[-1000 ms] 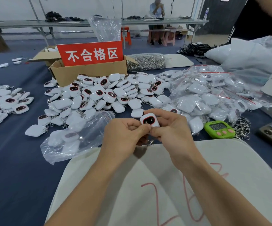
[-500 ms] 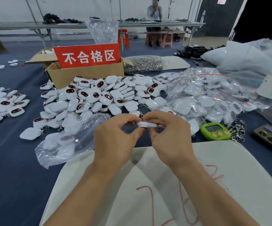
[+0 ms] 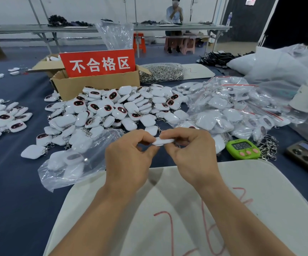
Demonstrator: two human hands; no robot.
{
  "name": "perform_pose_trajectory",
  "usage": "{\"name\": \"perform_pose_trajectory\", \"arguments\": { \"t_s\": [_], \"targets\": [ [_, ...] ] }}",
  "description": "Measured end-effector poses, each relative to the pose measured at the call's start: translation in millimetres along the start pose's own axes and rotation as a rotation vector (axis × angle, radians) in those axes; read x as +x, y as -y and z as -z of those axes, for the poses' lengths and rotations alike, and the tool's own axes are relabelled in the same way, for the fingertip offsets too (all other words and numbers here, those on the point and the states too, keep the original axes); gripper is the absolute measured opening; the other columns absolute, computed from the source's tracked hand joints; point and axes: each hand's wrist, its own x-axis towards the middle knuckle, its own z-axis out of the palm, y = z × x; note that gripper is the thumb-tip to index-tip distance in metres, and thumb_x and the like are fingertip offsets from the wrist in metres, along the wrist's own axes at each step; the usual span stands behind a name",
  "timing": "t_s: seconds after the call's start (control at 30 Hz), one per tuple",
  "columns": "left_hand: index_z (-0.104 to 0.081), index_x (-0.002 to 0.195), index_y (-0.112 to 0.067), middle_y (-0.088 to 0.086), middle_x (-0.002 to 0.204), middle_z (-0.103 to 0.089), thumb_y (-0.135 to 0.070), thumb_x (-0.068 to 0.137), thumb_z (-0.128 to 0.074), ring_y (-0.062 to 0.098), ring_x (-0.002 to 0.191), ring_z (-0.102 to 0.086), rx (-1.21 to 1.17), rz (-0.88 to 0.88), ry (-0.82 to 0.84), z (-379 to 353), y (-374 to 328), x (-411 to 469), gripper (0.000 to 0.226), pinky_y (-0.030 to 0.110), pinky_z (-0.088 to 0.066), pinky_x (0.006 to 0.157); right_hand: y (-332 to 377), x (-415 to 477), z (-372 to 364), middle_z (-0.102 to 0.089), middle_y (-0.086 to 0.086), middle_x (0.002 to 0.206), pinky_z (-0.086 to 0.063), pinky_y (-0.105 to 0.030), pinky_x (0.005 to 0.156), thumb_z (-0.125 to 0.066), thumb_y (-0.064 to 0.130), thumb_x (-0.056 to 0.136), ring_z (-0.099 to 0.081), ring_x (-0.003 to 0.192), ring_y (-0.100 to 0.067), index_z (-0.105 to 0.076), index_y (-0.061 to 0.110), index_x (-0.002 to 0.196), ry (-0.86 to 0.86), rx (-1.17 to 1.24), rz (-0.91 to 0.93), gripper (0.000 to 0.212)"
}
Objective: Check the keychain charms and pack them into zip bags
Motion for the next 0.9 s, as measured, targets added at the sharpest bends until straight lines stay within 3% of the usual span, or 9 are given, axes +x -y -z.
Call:
{"name": "perform_pose_trajectory", "arguments": {
  "t_s": [0.13,0.23,0.3,0.37,0.47,0.6,0.7,0.77,0.9],
  "targets": [
    [-0.07,0.088,-0.046,-0.026,0.077,-0.071,-0.012,0.076,-0.088,-0.001,0.07,-0.068,-0.115,0.104,0.01,0,1,5,0.04,0.009,-0.05,0.065,-1,3,2,-0.077,0.01,0.079,-0.058,-0.018,0.067,-0.067,-0.008,0.079,-0.074,0.074,-0.009,-0.079,0.029,0.089,0.014,0.108,-0.052,0.039],
    [-0.073,0.088,-0.041,-0.023,0.078,-0.073,-0.015,0.079,-0.087,0.0,0.076,-0.071,-0.152,0.136,0.044,-1,0,7,0.03,0.014,-0.056,0.071,0,5,4,-0.076,-0.002,0.071,-0.059,-0.025,0.062,-0.07,0.0,0.083,-0.071,0.063,-0.016,-0.079,0.024,0.085,0.025,0.189,-0.108,0.026],
    [-0.075,0.1,-0.039,-0.025,0.088,-0.074,-0.018,0.081,-0.085,-0.001,0.082,-0.072,-0.163,0.106,0.07,1,-5,6,0.029,0.014,-0.056,0.075,1,6,4,-0.074,-0.006,0.068,-0.056,-0.026,0.06,-0.071,0.005,0.086,-0.067,0.058,-0.016,-0.081,0.026,0.08,0.03,0.257,-0.183,0.025],
    [-0.071,0.12,-0.043,-0.032,0.105,-0.071,-0.016,0.077,-0.082,-0.004,0.088,-0.071,-0.124,0.034,0.112,4,-8,4,0.053,0.01,-0.054,0.074,0,7,5,-0.073,-0.008,0.067,-0.052,-0.028,0.058,-0.07,0.005,0.089,-0.063,0.054,-0.018,-0.08,0.023,0.081,0.036,0.332,-0.28,0.022],
    [-0.073,0.122,-0.042,-0.029,0.124,-0.067,-0.007,0.075,-0.081,-0.01,0.107,-0.064,-0.041,-0.09,0.141,4,-9,2,0.058,0.011,-0.053,0.079,2,7,8,-0.069,-0.011,0.067,-0.047,-0.027,0.052,-0.067,0.004,0.089,-0.056,0.051,-0.019,-0.079,0.012,0.093,0.126,0.407,-0.38,0.016],
    [-0.08,0.107,-0.032,-0.023,0.104,-0.075,-0.003,0.08,-0.083,-0.007,0.098,-0.065,-0.101,-0.034,0.147,2,-4,2,0.04,0.006,-0.045,0.08,5,6,8,-0.066,-0.01,0.067,-0.044,-0.025,0.052,-0.064,0.012,0.094,-0.052,0.054,-0.018,-0.081,0.011,0.087,0.216,0.431,-0.409,0.018],
    [-0.077,0.1,-0.045,-0.026,0.091,-0.074,-0.023,0.085,-0.08,-0.001,0.084,-0.067,-0.114,0.022,0.184,1,-5,2,0.027,0.009,-0.045,0.073,4,7,5,-0.068,-0.007,0.072,-0.045,-0.03,0.065,-0.066,0.024,0.094,-0.055,0.063,-0.017,-0.08,0.01,0.086,0.145,0.362,-0.335,0.021],
    [-0.075,0.098,-0.045,-0.019,0.078,-0.072,-0.04,0.085,-0.072,0.006,0.072,-0.064,-0.094,0.03,0.218,0,-6,2,0.014,0.014,-0.043,0.062,6,7,6,-0.07,-0.006,0.077,-0.046,-0.03,0.072,-0.07,0.03,0.083,-0.057,0.072,-0.015,-0.081,0.014,0.085,0.142,0.366,-0.299,0.019],
    [-0.077,0.093,-0.036,-0.008,0.071,-0.071,-0.056,0.083,-0.065,0.017,0.068,-0.062,-0.107,0.057,0.255,-1,-3,3,0.025,0.03,-0.046,0.061,8,4,8,-0.077,-0.005,0.08,-0.05,-0.025,0.074,-0.075,0.018,0.072,-0.061,0.069,-0.007,-0.082,0.022,0.084,0.219,0.338,-0.28,0.015]
  ]
}}
